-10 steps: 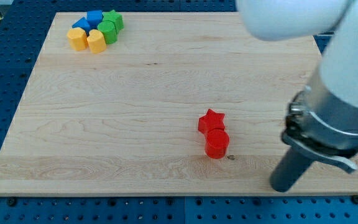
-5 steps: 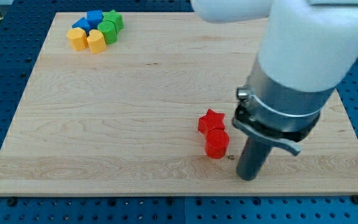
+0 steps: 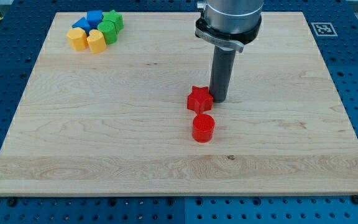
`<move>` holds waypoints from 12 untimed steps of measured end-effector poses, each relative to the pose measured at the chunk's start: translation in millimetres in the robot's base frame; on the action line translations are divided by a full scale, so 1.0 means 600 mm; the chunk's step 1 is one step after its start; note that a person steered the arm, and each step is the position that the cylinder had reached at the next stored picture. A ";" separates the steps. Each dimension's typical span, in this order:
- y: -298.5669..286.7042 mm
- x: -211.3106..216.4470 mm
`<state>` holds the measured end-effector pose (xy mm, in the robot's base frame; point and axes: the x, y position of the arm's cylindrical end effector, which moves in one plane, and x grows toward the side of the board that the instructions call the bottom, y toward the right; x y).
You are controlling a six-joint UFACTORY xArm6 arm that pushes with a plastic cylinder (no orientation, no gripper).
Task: Separate the red blocks
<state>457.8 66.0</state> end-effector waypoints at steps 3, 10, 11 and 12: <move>-0.067 0.063; -0.066 -0.180; -0.039 -0.184; 0.024 -0.136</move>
